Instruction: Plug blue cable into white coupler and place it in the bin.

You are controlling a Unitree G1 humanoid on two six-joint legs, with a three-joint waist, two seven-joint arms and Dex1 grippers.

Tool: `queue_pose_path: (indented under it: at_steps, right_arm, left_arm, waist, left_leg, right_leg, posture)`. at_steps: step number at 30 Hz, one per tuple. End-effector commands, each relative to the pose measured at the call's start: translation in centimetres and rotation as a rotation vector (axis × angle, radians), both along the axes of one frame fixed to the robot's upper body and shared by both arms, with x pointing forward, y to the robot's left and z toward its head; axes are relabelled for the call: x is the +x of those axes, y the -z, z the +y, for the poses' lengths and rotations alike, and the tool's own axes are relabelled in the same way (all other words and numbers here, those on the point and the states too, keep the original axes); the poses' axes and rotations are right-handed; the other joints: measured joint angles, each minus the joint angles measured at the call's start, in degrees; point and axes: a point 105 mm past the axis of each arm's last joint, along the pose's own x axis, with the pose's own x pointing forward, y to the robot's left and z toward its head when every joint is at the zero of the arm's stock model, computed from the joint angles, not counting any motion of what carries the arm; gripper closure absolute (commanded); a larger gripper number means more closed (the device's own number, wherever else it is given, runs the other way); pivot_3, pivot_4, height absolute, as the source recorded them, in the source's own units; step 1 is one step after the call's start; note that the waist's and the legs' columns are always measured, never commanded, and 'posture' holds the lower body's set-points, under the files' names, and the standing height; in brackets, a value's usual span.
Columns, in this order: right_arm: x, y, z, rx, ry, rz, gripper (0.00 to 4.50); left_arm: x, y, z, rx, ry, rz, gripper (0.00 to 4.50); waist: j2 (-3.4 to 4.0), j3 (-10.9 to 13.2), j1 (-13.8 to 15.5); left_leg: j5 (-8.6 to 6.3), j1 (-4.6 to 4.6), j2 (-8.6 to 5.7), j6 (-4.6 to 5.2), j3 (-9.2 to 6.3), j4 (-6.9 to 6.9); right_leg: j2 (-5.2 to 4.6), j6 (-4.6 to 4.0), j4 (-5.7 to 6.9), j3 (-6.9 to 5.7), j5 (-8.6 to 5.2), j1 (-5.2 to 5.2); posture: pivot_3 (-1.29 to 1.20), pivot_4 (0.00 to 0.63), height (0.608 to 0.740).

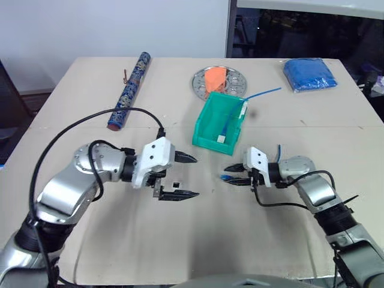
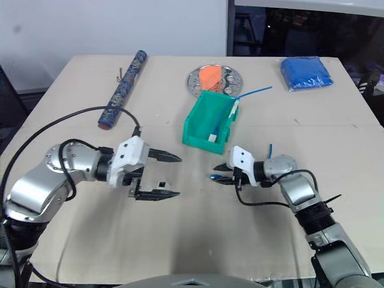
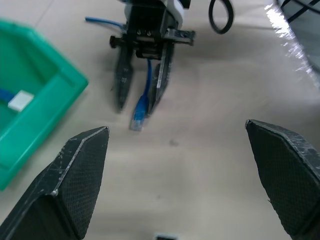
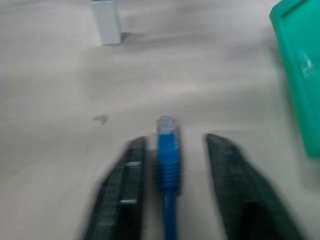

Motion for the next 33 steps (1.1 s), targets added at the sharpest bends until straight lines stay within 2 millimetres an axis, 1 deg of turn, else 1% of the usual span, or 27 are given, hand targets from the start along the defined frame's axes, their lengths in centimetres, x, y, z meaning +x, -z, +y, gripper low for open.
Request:
queue_pose_path:
  at_steps: [1,3,5,8,10,12,15,18,19,20,21,22,24,25,26,27,28,30,33]
  right_arm:
    - [-0.1,-2.0,-2.7,0.086,0.08,-0.033,1.0]
    - [-0.7,-3.4,-4.2,0.154,0.121,-0.056,0.02]
    - [-1.7,-4.2,-6.0,0.203,0.18,-0.051,0.02]
    - [-4.0,-4.6,-8.5,0.273,0.259,-0.012,0.02]
    - [-5.7,-4.2,-9.9,0.321,0.304,0.022,0.02]
    - [-6.9,-3.4,-11.1,0.319,0.346,0.024,0.02]
    - [-8.2,-2.8,-12.1,0.344,0.381,-0.013,0.02]
    - [-8.9,-2.0,-12.5,0.335,0.407,-0.015,0.02]
    - [-9.0,-1.8,-12.5,0.333,0.415,-0.015,0.0]
    - [-9.2,-1.6,-12.6,0.331,0.419,-0.014,0.0]
    - [-9.3,-1.5,-12.6,0.329,0.422,-0.014,0.0]
    - [-9.5,-1.3,-12.6,0.327,0.423,-0.015,0.0]
    - [-9.6,-1.3,-12.5,0.33,0.428,-0.018,0.0]
    - [-9.6,-1.3,-12.5,0.332,0.428,-0.02,0.0]
    - [-9.6,-1.4,-12.4,0.335,0.429,-0.022,0.0]
    - [-9.5,-1.5,-12.3,0.342,0.432,-0.018,0.0]
    - [-9.5,-1.6,-12.2,0.353,0.435,-0.01,0.0]
    - [-9.8,-2.0,-11.5,0.406,0.446,0.056,0.0]
    - [-10.7,-3.1,-9.6,0.537,0.451,0.239,0.0]
  left_arm:
    - [1.0,0.5,-1.0,0.036,0.034,-0.022,0.0]
    - [1.6,0.8,-1.7,0.043,0.056,-0.012,0.0]
    - [2.5,1.4,-2.3,0.069,0.073,-0.016,0.0]
    - [3.7,2.4,-3.3,0.096,0.103,-0.02,0.0]
    - [4.5,3.4,-3.8,0.125,0.112,-0.022,0.0]
    - [4.8,4.4,-4.1,0.174,0.135,-0.031,0.0]
    - [4.7,5.3,-4.9,0.19,0.171,-0.024,0.0]
    - [4.7,5.8,-5.6,0.202,0.191,-0.025,0.0]
    - [4.7,6.0,-5.8,0.203,0.194,-0.024,0.53]
    - [4.7,6.2,-6.0,0.203,0.195,-0.023,0.83]
    - [4.7,6.3,-6.1,0.204,0.195,-0.022,1.31]
    - [4.7,6.5,-6.1,0.206,0.196,-0.019,1.9]
    - [4.5,6.8,-6.1,0.217,0.205,-0.014,2.75]
    - [4.5,6.9,-6.0,0.22,0.208,-0.013,3.45]
    - [4.5,7.0,-6.0,0.22,0.209,-0.014,3.74]
    - [4.5,7.1,-6.0,0.215,0.209,-0.016,4.22]
    - [4.5,7.1,-6.1,0.209,0.21,-0.017,4.43]
    - [4.4,6.8,-6.4,0.165,0.204,-0.009,4.43]
    - [4.4,4.6,-8.0,-0.043,0.125,0.126,4.43]
  waist:
    - [-0.02,-0.01,0.46]
    - [-0.03,-0.02,0.46]
    - [0.0,0.0,0.5]
    - [-0.02,-0.02,0.02]
    - [-0.11,-0.07,0.11]
    - [-0.11,-0.07,-0.15]
    - [-0.12,-0.07,-0.39]
    - [-0.12,-0.08,-0.25]
    - [-0.12,-0.08,-0.21]
    - [-0.13,-0.09,-0.16]
    - [-0.13,-0.09,-0.13]
    - [-0.12,-0.09,-0.12]
    - [-0.12,-0.11,-0.11]
    - [-0.12,-0.11,-0.12]
    - [-0.12,-0.11,-0.12]
    - [-0.11,-0.12,-0.09]
    - [-0.11,-0.12,-0.08]
    - [-0.07,-0.14,-0.05]
    - [-0.04,-0.14,0.14]
  left_leg:
    - [0.02,-0.16,-0.04,-0.04,-0.01,0.0]
    - [0.14,-0.8,-0.12,-0.24,-0.06,0.09]
    - [0.14,-0.86,-0.13,-0.24,-0.06,0.07]
    - [0.14,-0.83,-0.13,-0.23,-0.07,0.03]
    - [0.01,-0.75,-0.11,0.01,-0.11,0.03]
    - [0.0,-0.7,-0.1,0.04,-0.09,0.08]
    - [0.0,-0.58,-0.1,0.06,-0.01,0.16]
    - [0.01,-0.52,-0.06,0.07,-0.01,0.23]
    - [0.02,-0.5,-0.06,0.07,-0.01,0.26]
    - [0.02,-0.46,-0.06,0.07,-0.02,0.29]
    - [0.02,-0.43,-0.06,0.07,-0.03,0.32]
    - [0.02,-0.42,-0.06,0.07,-0.03,0.34]
    - [0.02,-0.42,-0.06,0.07,-0.03,0.35]
    - [0.02,-0.42,-0.06,0.07,-0.03,0.35]
    - [0.02,-0.42,-0.06,0.07,-0.03,0.35]
    - [0.02,-0.42,-0.06,0.07,-0.04,0.35]
    - [0.02,-0.42,-0.06,0.07,-0.05,0.35]
    - [0.02,-0.43,-0.06,0.07,-0.05,0.35]
    - [0.01,-0.46,-0.06,0.07,-0.1,0.35]
  right_leg:
    - [-0.05,0.0,0.0,-0.02,0.0,-0.16]
    - [-0.13,0.01,0.16,-0.05,0.02,-0.69]
    - [-0.14,0.01,0.16,-0.06,0.02,-0.76]
    - [-0.13,0.01,0.11,-0.09,0.02,-0.76]
    - [-0.1,0.02,0.12,-0.12,0.0,-0.67]
    - [-0.08,0.03,0.17,-0.1,0.01,-0.63]
    - [-0.07,0.05,0.23,-0.01,0.02,-0.56]
    - [-0.03,0.06,0.27,0.01,0.02,-0.5]
    - [-0.03,0.07,0.29,0.01,0.02,-0.47]
    - [-0.03,0.07,0.29,0.01,0.03,-0.41]
    - [-0.02,0.07,0.3,0.01,0.03,-0.37]
    - [-0.02,0.07,0.3,0.01,0.03,-0.34]
    - [-0.02,0.07,0.29,0.01,0.03,-0.33]
    - [-0.02,0.07,0.29,0.01,0.03,-0.33]
    - [-0.02,0.07,0.29,0.01,0.03,-0.33]
    - [-0.02,0.07,0.29,0.01,0.03,-0.33]
    - [-0.02,0.07,0.29,0.01,0.03,-0.33]
    - [-0.02,0.07,0.29,0.0,0.03,-0.33]
    - [-0.03,0.06,0.29,-0.03,0.03,-0.34]
  posture:
    - [0.0,0.15,0.74]
    - [0.0,0.15,0.74]
    - [0.0,0.15,0.74]
    - [0.0,0.15,0.74]
    - [0.0,0.15,0.74]
    - [0.0,0.15,0.74]
    - [0.0,0.15,0.74]
    - [0.0,0.15,0.74]
    - [0.0,0.15,0.74]
    - [0.0,0.15,0.74]
    - [0.0,0.15,0.74]
    - [0.0,0.15,0.74]
    - [0.0,0.15,0.74]
    - [0.0,0.15,0.74]
    - [0.0,0.15,0.74]
    - [0.0,0.15,0.74]
    - [0.0,0.15,0.74]
    - [0.0,0.15,0.74]
    - [0.0,0.15,0.74]
